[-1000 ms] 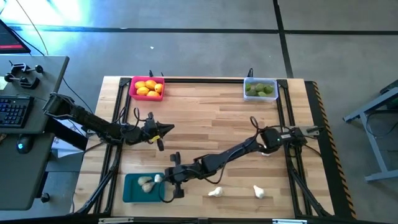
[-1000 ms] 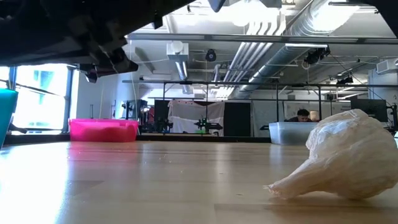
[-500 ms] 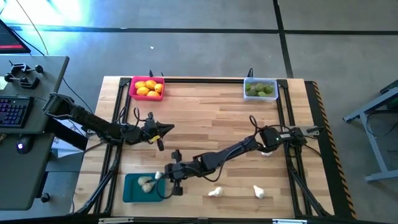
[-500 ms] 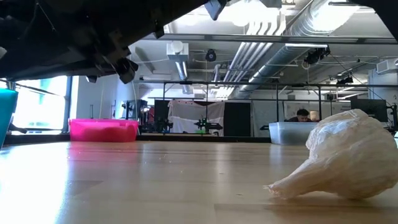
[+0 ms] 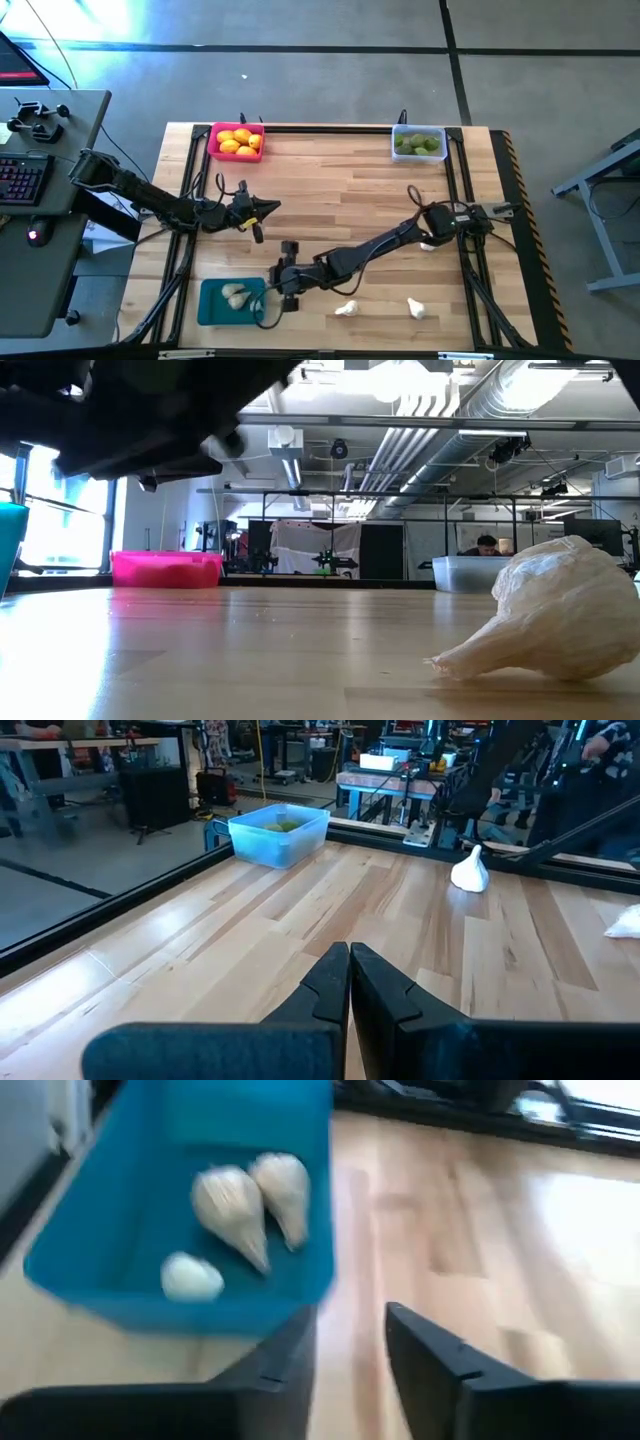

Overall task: Sort produce into baskets
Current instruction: Put the bottom center garlic into the blue bin

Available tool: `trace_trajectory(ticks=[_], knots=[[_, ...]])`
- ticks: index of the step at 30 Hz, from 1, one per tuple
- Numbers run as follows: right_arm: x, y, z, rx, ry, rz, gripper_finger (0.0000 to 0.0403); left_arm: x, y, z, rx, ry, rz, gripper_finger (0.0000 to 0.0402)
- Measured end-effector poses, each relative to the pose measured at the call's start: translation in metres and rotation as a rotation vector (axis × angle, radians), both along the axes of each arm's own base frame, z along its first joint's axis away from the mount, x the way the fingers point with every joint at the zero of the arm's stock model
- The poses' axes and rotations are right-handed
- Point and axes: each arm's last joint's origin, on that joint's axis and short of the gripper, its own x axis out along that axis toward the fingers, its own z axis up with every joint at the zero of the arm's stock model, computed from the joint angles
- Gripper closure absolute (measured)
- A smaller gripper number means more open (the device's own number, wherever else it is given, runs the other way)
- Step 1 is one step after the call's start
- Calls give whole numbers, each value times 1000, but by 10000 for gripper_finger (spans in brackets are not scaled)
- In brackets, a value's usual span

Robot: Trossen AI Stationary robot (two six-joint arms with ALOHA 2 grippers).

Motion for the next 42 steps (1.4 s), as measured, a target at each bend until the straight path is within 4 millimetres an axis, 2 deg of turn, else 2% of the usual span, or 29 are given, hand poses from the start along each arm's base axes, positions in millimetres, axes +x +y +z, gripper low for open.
trace_trajectory(ticks=[3, 5, 10, 15, 20, 27, 32, 38, 42], knots=[[-12, -4, 9, -66, 84, -48, 360, 0, 0, 0, 4, 1, -1, 401], [-15, -8, 7, -94, 130, -73, 391, 0, 0, 0, 14, 5, -2, 401], [-19, -15, -11, -80, 150, -98, 393, 0, 0, 0, 15, 6, -2, 401], [-40, -26, -41, 9, 139, -147, 400, 0, 0, 1, 6, -2, -2, 401], [-74, -39, -42, 116, 92, -256, 402, 0, 0, 1, -3, -8, -7, 401], [-143, -50, -29, 276, 98, -392, 402, 0, 0, 1, -13, -10, -7, 401], [-177, -40, -18, 428, 137, -349, 403, 0, 0, 1, -13, -11, -7, 401], [-193, -9, -9, 479, 177, -166, 403, 1, -1, 1, -31, -14, -29, 401], [-203, 6, -10, 493, 207, -121, 390, 1, -2, 0, -39, -9, -76, 401]])
